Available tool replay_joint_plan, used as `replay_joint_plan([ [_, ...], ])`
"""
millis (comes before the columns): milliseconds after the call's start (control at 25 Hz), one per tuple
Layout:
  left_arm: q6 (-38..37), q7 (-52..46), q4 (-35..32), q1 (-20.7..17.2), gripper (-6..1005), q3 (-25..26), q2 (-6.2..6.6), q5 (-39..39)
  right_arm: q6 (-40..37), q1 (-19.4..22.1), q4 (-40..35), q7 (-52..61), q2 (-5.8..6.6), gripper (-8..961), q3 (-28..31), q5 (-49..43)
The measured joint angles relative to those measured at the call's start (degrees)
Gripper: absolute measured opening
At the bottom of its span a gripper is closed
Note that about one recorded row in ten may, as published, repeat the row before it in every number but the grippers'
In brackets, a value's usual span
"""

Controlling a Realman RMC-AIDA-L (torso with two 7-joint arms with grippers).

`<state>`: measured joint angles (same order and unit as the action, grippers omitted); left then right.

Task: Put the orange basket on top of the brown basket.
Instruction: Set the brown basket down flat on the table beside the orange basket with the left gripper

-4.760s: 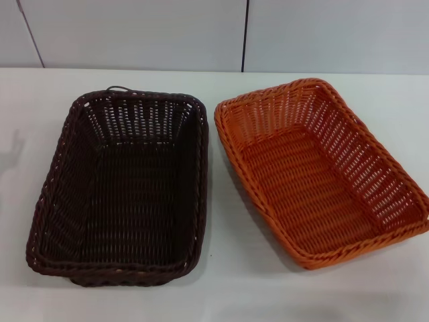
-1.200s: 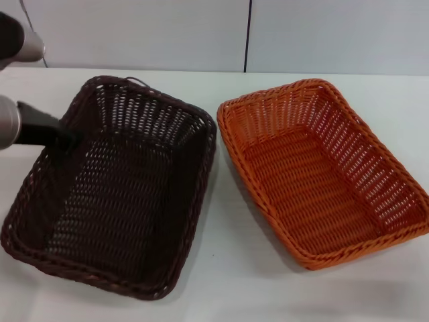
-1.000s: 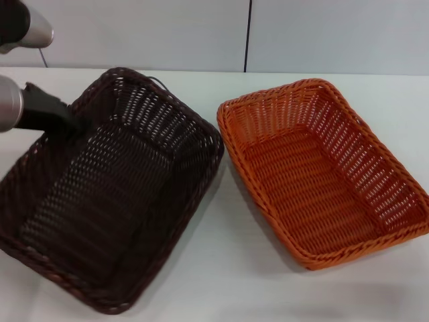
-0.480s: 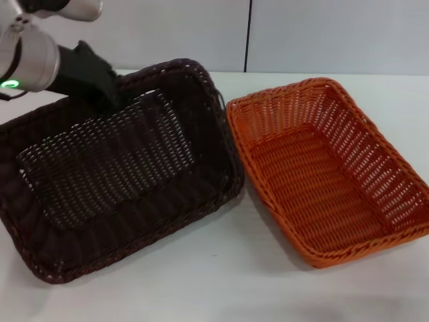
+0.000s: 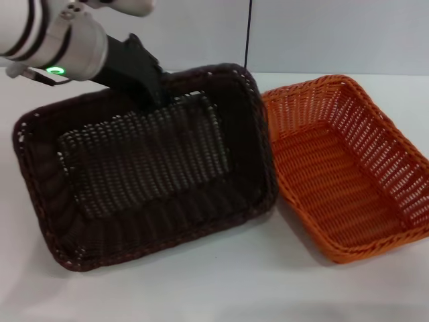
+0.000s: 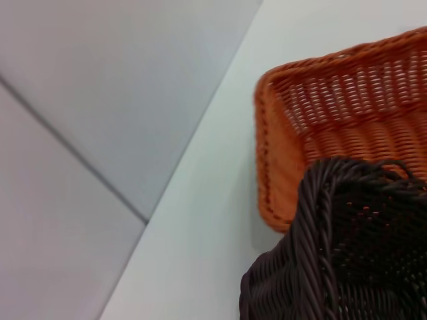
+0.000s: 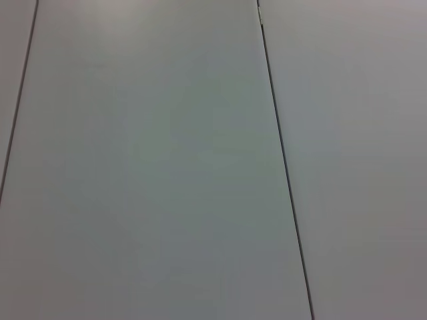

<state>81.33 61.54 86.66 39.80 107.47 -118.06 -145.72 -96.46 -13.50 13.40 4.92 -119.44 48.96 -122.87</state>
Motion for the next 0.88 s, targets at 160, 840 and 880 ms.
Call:
replay_joint_plan([
  [160,-2.0,2.0,-4.5,2.3,197,-0.8,-0.07,0.8,-0.1,0.2,-0.1,0.0,0.08,828,0.0,0.0],
  [840,-7.4,8.2,-18.8,10.8,260,-2.5,-0.16,2.8,0.9,-0.6,-1.2,0.0,0.26,827,0.0,0.2],
  [880,-7.7,8.2,-18.8,11.0,267,-3.1,-0.18,2.8,0.9,-0.6,-1.2,0.0,0.26,827,0.0,0.2],
])
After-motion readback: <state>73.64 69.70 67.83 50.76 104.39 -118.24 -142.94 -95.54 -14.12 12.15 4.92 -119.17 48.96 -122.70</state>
